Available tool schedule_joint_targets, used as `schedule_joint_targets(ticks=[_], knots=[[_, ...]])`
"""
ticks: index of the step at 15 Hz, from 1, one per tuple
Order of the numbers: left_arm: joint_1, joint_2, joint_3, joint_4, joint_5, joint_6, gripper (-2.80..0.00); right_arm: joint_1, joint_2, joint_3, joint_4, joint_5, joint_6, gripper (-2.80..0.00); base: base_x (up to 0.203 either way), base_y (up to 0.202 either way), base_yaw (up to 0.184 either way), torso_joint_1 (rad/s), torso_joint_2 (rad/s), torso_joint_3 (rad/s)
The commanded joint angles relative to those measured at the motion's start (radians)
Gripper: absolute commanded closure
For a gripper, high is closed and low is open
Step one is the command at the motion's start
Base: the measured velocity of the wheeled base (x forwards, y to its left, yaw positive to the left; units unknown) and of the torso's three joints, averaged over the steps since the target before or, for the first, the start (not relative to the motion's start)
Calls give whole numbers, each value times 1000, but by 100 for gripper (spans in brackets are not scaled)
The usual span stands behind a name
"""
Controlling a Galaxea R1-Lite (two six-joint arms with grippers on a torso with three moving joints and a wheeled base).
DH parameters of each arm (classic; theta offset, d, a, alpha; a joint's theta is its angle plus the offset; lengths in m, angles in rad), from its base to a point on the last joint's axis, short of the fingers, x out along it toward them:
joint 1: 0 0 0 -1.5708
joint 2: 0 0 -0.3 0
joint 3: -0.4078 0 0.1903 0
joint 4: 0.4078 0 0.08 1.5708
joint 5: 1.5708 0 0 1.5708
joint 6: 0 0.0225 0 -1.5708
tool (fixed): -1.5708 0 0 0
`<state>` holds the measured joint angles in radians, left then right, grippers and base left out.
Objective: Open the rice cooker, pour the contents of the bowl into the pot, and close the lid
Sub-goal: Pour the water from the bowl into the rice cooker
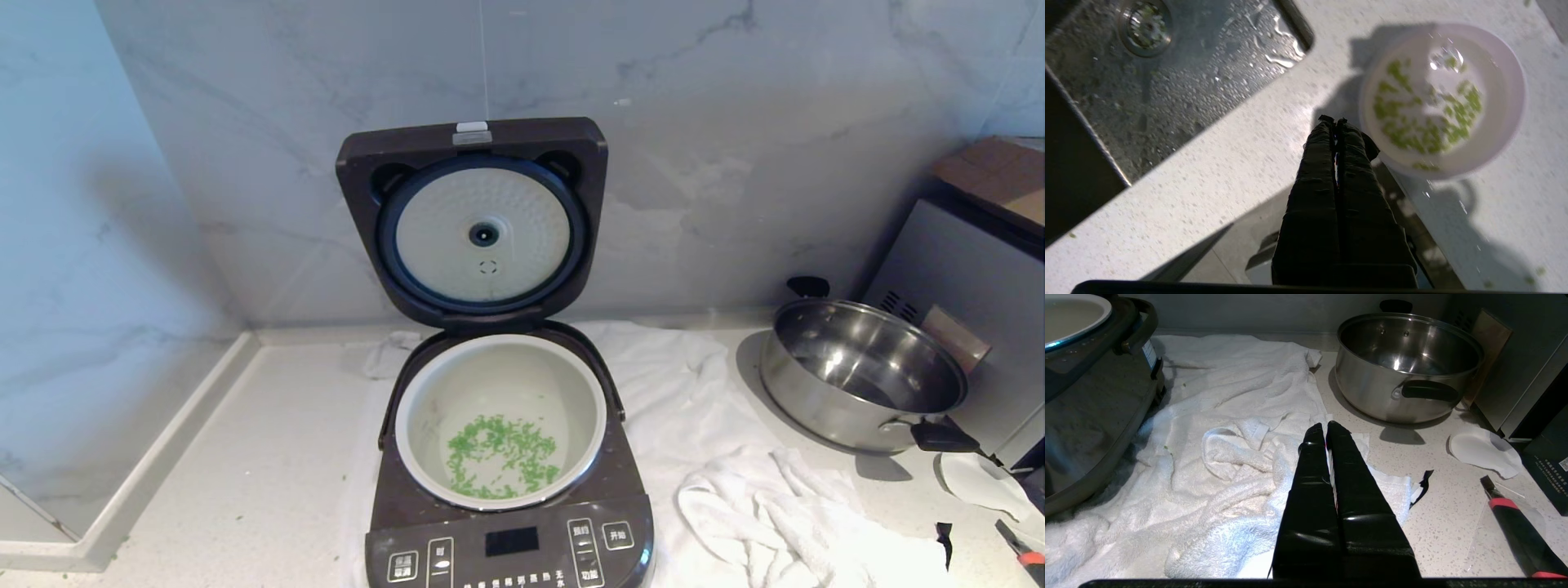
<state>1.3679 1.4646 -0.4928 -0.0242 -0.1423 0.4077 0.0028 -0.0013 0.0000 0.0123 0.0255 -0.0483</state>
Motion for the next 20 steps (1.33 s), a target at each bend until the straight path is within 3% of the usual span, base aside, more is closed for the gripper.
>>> schedule_joint_targets(ticks=[1, 7, 8, 12, 16, 20], knots=[[17, 100, 9, -55, -2, 2, 0, 0, 1, 0, 0, 1, -1, 0, 0, 0, 0, 0, 0, 0], [13, 172, 43, -65, -1, 8, 0, 0, 1, 0, 0, 1, -1, 0, 0, 0, 0, 0, 0, 0], [9, 174, 42, -64, -3, 6, -280, 0, 1, 0, 0, 1, -1, 0, 0, 0, 0, 0, 0, 0], [-61, 105, 100, -65, -2, -87, -280, 0, 1, 0, 0, 1, -1, 0, 0, 0, 0, 0, 0, 0], [-56, 160, 95, -69, 25, -91, -280, 0, 1, 0, 0, 1, -1, 0, 0, 0, 0, 0, 0, 0], [-47, 270, 89, -145, 39, -100, -280, 0, 1, 0, 0, 1, -1, 0, 0, 0, 0, 0, 0, 0]])
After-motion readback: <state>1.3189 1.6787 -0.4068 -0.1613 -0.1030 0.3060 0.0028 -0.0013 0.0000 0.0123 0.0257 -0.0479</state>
